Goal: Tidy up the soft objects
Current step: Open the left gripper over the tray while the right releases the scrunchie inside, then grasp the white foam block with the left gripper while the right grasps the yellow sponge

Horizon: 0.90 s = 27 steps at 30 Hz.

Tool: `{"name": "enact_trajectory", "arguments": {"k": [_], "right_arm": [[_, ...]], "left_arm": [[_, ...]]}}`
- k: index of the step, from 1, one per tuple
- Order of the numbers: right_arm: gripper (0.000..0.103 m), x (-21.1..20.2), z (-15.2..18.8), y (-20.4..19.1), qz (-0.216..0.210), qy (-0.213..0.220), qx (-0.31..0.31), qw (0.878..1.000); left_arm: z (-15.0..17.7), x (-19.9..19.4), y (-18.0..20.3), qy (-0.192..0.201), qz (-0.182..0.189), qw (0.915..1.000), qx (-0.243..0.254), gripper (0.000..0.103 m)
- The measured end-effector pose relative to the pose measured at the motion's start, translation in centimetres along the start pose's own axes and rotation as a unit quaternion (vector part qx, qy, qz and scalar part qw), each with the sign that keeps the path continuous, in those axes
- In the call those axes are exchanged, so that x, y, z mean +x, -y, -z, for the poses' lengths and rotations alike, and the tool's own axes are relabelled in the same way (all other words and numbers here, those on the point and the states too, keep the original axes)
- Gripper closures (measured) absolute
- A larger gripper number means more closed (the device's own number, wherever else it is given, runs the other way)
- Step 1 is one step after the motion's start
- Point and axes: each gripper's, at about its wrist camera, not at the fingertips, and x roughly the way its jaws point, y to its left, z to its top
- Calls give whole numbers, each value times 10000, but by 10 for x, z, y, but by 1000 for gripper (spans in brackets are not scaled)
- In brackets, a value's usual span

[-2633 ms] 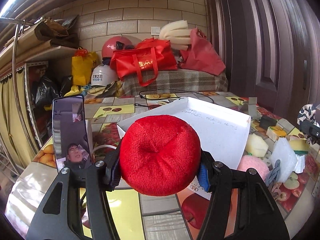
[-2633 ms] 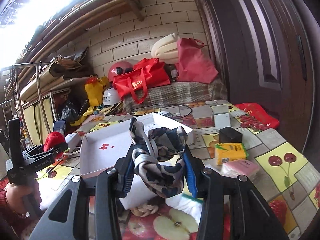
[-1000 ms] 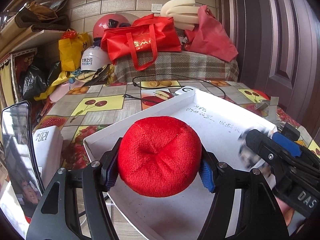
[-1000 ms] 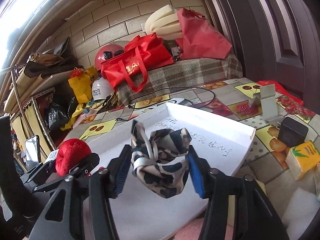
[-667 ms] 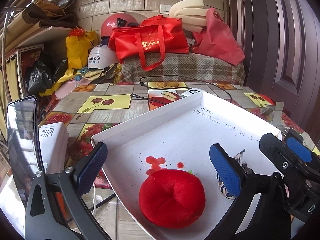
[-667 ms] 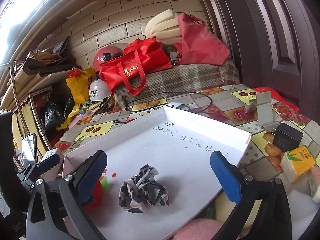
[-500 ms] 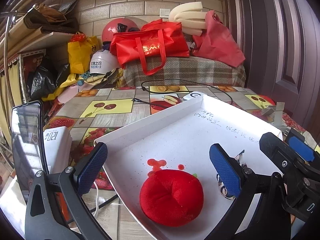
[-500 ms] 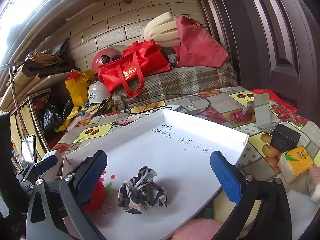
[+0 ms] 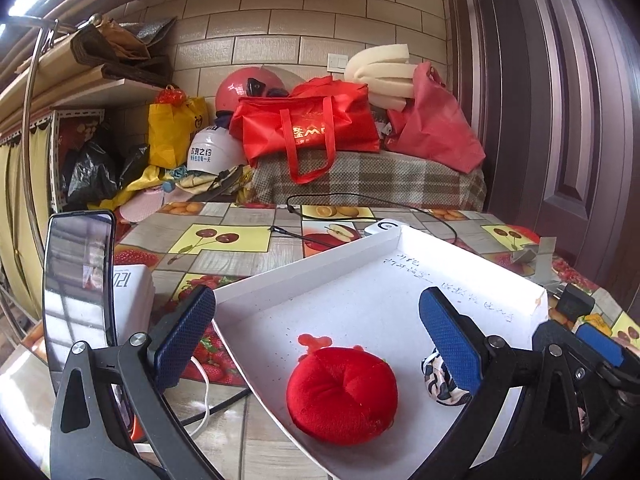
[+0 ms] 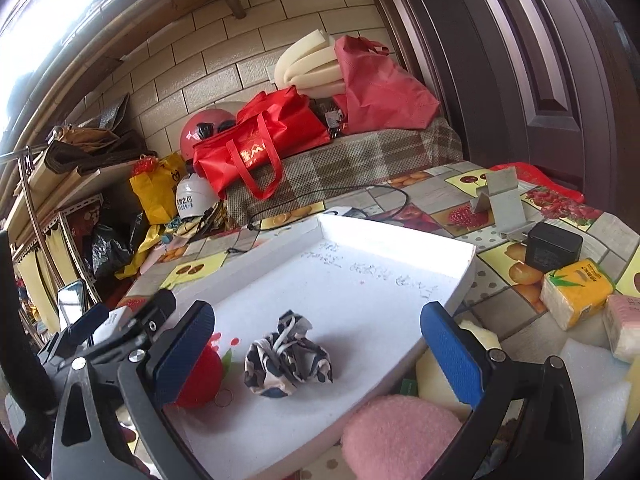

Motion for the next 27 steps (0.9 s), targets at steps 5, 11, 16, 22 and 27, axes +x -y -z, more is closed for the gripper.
{"name": "enact_trajectory", "arguments": {"k": [5, 11, 16, 22, 27], "right_arm": [[0, -32, 10, 0, -196, 61, -339, 9992], [0, -94, 4, 36, -92, 539, -616, 9966], [0, -142, -13, 118, 849, 749, 41, 9936], [0, -154, -7, 168, 759, -156, 467, 9959], [0, -141, -1, 156, 397, -679, 416, 9960]], "left_arm": [[5, -13, 8, -52, 298, 9995, 47, 0], [19, -37, 48, -338, 1107, 9926, 374, 0], [38, -58, 107, -951, 2088, 9689, 925, 0], [60, -87, 165, -1445, 3094, 9262, 1599, 1], [70, -82, 198, -1840, 3052, 9173, 1778, 1]]}}
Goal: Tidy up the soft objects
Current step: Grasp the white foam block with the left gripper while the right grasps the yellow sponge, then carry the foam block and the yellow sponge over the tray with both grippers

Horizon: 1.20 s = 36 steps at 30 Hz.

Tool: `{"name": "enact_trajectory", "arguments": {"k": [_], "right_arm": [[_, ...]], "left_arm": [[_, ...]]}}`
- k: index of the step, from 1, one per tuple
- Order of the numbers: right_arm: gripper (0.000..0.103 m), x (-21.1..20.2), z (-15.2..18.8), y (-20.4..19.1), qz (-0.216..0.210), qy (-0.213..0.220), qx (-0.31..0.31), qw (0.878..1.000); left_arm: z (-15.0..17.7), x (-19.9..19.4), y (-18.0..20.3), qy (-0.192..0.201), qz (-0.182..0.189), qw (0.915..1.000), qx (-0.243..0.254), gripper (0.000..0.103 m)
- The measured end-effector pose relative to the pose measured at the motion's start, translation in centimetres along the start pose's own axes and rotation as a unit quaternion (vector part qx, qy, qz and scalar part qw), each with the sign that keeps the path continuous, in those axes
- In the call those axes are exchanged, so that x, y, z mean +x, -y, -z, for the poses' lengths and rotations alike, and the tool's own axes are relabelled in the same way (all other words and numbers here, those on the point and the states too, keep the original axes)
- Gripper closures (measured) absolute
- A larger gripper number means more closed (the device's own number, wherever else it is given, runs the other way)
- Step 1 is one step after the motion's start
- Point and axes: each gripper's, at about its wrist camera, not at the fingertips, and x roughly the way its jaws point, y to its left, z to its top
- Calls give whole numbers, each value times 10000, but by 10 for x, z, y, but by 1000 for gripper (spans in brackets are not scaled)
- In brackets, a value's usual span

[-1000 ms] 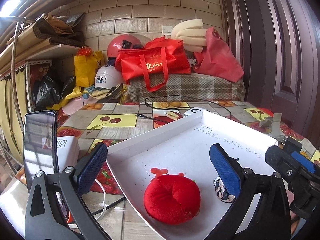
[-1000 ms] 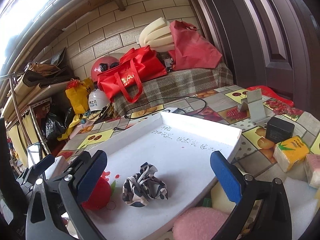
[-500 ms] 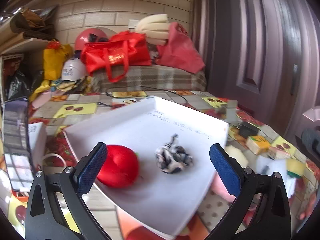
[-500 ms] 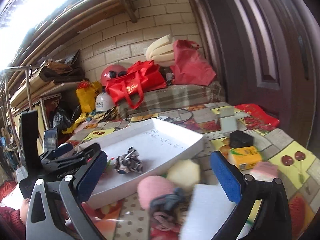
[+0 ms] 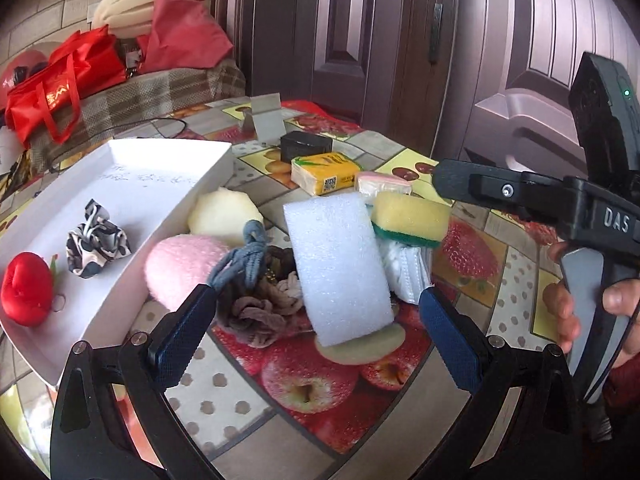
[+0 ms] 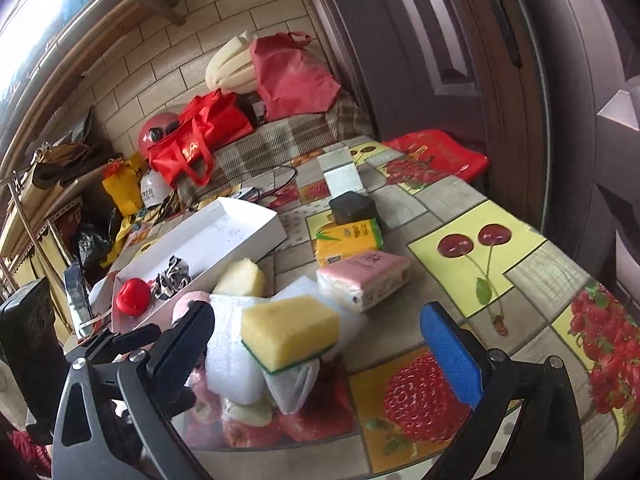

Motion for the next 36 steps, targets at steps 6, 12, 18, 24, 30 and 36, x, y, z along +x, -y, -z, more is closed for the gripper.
{"name": "enact_trajectory", "arguments": {"k": [6, 12, 18, 24, 30, 36], "right_arm": [[0, 33, 2, -17, 182, -362, -112, 9991], [28, 49, 9, -6, 227, -799, -130, 9965], [45, 32, 13, 19, 84, -877, 67, 9961], [50, 18, 12, 23, -57, -679, 112, 9976], [50, 9, 6, 27, -41, -269, 243, 9993], [49, 17, 7, 48, -225, -318, 745, 9965]], "left_arm": [[-10, 29, 22, -227, -391, 9986, 265, 1], [-9, 35, 14, -369, -535, 9974, 304, 21], [-8, 29, 7, -300, -146, 9992, 234, 69], [-11, 27, 5, -258, -32, 9996, 135, 69], [-10, 10, 2, 138, 112, 9998, 71, 41], [-16, 26, 5, -138, 364, 9991, 166, 21]]}}
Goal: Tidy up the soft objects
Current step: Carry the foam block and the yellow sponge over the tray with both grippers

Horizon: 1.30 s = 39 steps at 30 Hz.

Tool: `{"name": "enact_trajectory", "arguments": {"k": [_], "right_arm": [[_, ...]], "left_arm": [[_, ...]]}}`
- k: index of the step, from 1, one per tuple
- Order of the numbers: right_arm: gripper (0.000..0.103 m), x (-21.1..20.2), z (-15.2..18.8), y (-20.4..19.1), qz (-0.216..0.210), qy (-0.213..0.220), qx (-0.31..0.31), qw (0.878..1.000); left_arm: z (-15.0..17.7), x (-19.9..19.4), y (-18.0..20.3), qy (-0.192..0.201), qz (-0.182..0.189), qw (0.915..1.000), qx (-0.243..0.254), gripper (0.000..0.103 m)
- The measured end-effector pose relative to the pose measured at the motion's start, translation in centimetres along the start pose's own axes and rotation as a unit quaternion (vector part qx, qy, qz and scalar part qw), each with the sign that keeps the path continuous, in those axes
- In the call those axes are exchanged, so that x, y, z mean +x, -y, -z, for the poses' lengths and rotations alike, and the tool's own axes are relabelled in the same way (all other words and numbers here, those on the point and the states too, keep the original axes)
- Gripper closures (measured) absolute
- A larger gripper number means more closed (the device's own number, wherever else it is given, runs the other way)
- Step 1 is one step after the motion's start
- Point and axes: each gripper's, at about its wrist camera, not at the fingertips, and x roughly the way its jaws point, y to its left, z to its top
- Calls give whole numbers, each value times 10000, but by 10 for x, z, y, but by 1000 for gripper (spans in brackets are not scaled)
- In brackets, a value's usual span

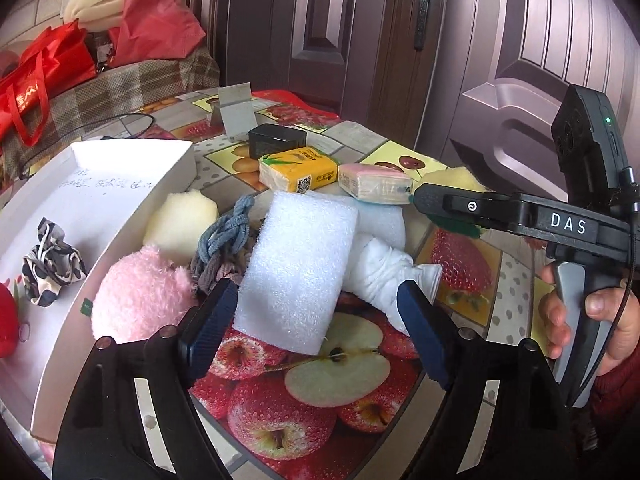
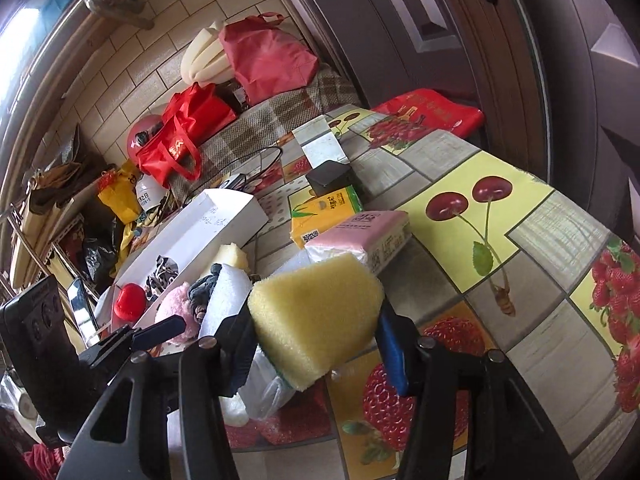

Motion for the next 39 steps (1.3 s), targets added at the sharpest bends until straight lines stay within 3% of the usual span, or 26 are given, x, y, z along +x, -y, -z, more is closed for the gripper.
{"name": "enact_trajectory", "arguments": {"k": [12, 14, 15, 16, 23, 25, 29, 35, 39], "right_arm": [[49, 5, 0, 10, -294, -106, 210, 9993], [49, 5, 0, 9, -323, -109, 186, 9992], [49, 5, 0, 8, -330, -103, 174, 9993], [49, 4, 1, 8, -337, -91, 167, 9993], [50, -9, 2, 2, -350, 243, -15, 9991], [50, -19, 1, -5, -280, 560, -184, 9979], [49, -33, 0, -27, -64, 1165, -653, 9910], [49, -18, -1, -53, -44, 1406, -976, 9852], [49, -6, 0, -70, -53, 1350, -1231, 9832]], "left_arm": [[-14, 33, -15, -432, 499, 9973, -332, 21], [-13, 30, -15, -374, 524, 9975, -296, 43], [-13, 29, -15, -379, 569, 9973, -286, 74], [-11, 29, -16, -408, 593, 9970, -285, 85], [0, -17, -11, 454, 439, 9980, -44, 85], [6, -36, -14, 826, 208, 9964, 27, 85], [17, -68, -32, 1512, -660, 9863, 2, 85], [32, -97, -80, 1800, -1635, 9687, -507, 85], [43, -111, -114, 1861, -1958, 9585, -912, 84]]}}
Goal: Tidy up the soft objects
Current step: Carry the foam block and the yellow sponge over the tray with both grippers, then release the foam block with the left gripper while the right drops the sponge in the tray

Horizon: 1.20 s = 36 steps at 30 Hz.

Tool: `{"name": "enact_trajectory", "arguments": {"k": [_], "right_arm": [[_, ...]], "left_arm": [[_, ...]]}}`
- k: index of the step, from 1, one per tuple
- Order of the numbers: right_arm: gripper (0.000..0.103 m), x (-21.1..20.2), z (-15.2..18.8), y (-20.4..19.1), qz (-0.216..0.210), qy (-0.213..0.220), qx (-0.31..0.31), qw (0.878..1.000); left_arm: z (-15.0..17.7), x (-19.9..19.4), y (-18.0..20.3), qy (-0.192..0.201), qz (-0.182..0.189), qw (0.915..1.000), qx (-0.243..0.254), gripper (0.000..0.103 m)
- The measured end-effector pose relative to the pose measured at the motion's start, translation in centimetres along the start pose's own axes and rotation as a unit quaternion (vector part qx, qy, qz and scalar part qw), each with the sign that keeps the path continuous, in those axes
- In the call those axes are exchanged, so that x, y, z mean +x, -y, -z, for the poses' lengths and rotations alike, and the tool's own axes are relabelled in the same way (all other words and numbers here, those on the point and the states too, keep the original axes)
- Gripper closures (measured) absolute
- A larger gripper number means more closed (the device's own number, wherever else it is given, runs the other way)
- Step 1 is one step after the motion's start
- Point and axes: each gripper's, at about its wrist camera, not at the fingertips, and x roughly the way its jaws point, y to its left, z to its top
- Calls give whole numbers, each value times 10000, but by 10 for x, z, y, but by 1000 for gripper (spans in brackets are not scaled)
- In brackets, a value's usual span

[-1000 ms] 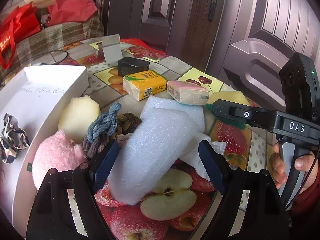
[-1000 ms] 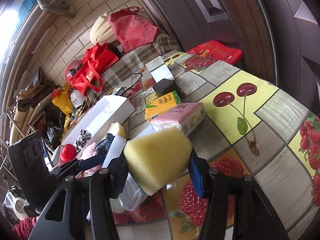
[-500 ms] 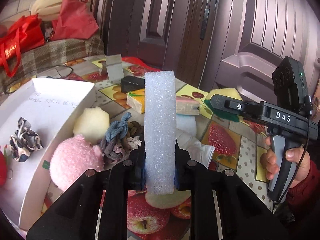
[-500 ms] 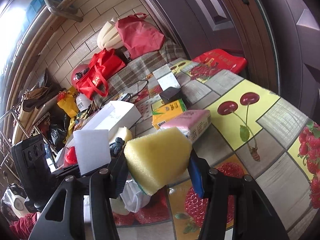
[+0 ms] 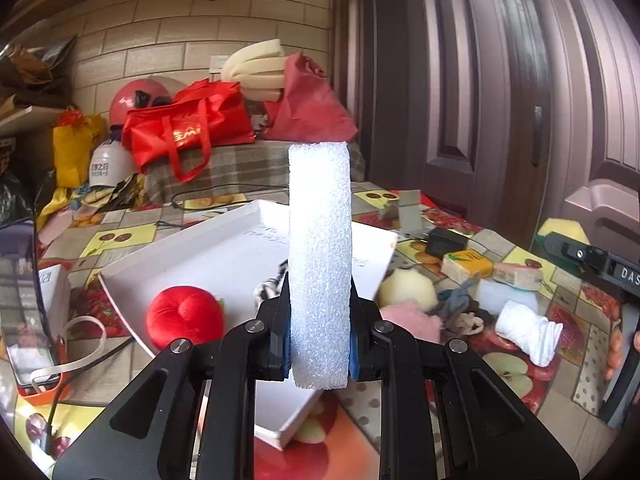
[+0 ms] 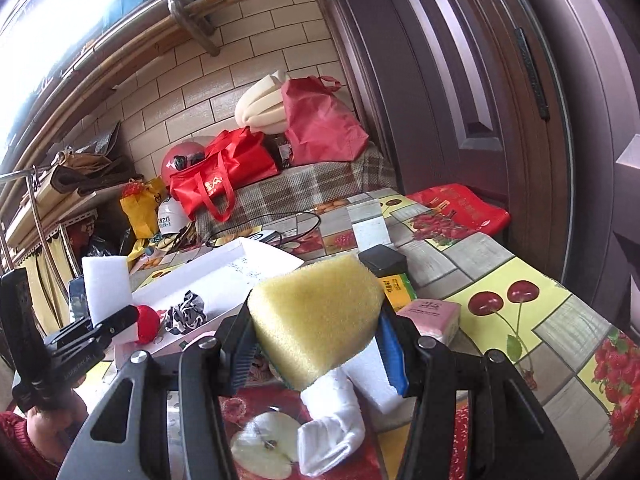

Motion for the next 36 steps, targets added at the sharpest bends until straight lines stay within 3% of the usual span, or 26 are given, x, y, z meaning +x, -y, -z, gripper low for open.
{"name": "enact_trajectory", "arguments": {"k": [5, 15, 22, 34, 35, 36], "right_arm": [[49, 18, 4, -23, -207, -232, -234, 9992], [49, 54, 15, -79, -545, -426, -759, 9947], [50, 87, 15, -112, -676, -507, -829, 9930], [47, 165, 2, -138, -330, -713, -509, 9956], [47, 170, 1, -139, -310, -734, -496, 9956], [46, 175, 1, -141, -307, -788, -472, 9953]], "left_arm": [[-1, 9, -33, -67, -284, 9989, -358, 84], [-7, 25, -52, 8, -680, 9969, -385, 84], [-15, 50, -72, -194, -817, 9953, -491, 84], [-24, 90, -93, -585, -897, 9903, -882, 84], [-24, 92, -93, -633, -882, 9902, -880, 84], [-24, 92, -94, -647, -888, 9899, -892, 76]]}}
